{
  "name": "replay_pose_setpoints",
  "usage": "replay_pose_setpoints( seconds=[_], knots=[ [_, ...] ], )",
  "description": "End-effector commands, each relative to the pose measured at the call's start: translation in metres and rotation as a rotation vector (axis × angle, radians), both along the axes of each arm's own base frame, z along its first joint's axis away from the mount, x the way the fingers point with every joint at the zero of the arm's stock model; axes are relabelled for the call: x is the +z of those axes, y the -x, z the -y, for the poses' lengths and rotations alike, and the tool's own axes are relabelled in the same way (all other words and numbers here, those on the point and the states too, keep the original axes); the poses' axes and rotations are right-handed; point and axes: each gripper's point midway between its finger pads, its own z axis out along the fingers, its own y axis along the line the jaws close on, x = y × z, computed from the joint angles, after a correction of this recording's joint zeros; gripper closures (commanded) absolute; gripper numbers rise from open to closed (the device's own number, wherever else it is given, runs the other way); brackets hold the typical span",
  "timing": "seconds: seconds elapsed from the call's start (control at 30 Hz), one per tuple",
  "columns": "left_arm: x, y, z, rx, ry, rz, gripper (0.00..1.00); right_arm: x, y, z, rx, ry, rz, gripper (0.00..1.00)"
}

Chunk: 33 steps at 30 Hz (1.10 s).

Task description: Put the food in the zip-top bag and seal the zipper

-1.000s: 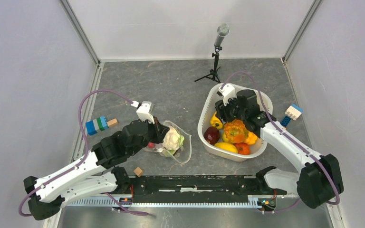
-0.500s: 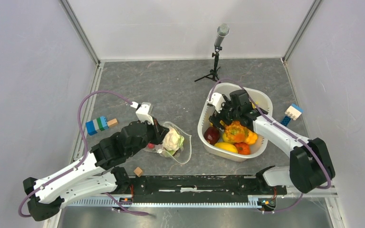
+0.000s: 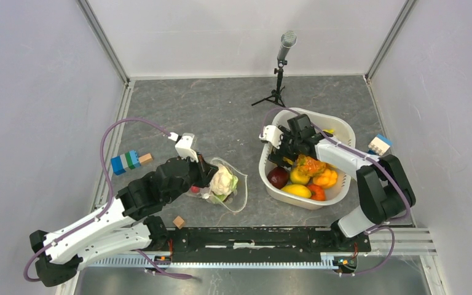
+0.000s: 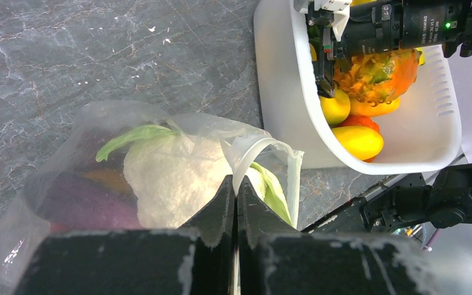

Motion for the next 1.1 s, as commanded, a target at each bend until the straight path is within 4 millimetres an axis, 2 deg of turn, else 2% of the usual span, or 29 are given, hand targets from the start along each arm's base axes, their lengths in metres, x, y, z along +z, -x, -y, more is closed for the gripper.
replay_pose_setpoints(
  seconds=[0.0,0.07,0.13,0.2,0.27,0.4,0.47,0.6,0.67,0.73,0.77,0.83,0.9,0.97,1.07],
  knots=[
    [0.009,-0.004,-0.002,0.02,0.027,0.022,0.98,-0.017,0.03,0.036,-0.04,0.149,-0.117,0.06],
    [0.009,-0.004,-0.001,0.019,0.027,0.023,0.98,-0.013,0.02,0.038,-0.072,0.151,-0.065,0.09],
    [0.008,-0.003,-0.001,0.017,0.025,0.021,0.98,-0.01,0.011,0.037,-0.124,0.131,-0.043,0.24],
    [0.009,-0.003,-0.001,0.013,0.024,0.02,0.98,-0.005,0.01,0.03,-0.122,0.103,-0.062,0.35],
    [0.01,-0.003,-0.001,0.015,0.027,0.022,0.98,0.008,0.003,0.025,-0.143,0.071,-0.044,0.49],
    [0.009,-0.004,-0.001,0.019,0.025,0.022,0.98,0.054,-0.006,0.008,-0.135,-0.054,0.051,0.57],
    [0.009,-0.005,0.001,0.014,0.025,0.021,0.98,0.077,-0.009,0.004,-0.141,-0.116,0.115,0.58],
    [0.01,-0.005,0.006,0.001,0.025,0.018,0.98,0.099,-0.005,0.005,-0.153,-0.155,0.164,0.6],
    [0.009,-0.005,0.008,-0.004,0.023,0.015,0.98,0.103,-0.005,0.008,-0.18,-0.16,0.175,0.54],
    [0.009,-0.005,0.009,-0.008,0.023,0.016,0.98,0.102,-0.006,0.013,-0.228,-0.151,0.164,0.31],
    [0.009,-0.005,0.009,-0.008,0.023,0.015,0.98,0.101,-0.01,0.017,-0.287,-0.146,0.161,0.25],
    [0.009,-0.005,0.009,-0.009,0.027,0.017,0.98,0.095,-0.017,0.026,-0.381,-0.125,0.159,0.23],
    [0.009,-0.005,0.009,-0.01,0.029,0.017,0.98,0.084,-0.013,0.021,-0.367,-0.135,0.114,0.2],
    [0.009,-0.004,0.009,-0.01,0.029,0.016,0.98,0.068,-0.002,0.01,-0.289,-0.144,0.04,0.19],
    [0.009,-0.004,0.007,-0.007,0.033,0.018,0.98,0.033,0.01,0.011,-0.241,-0.074,-0.066,0.13]
  ],
)
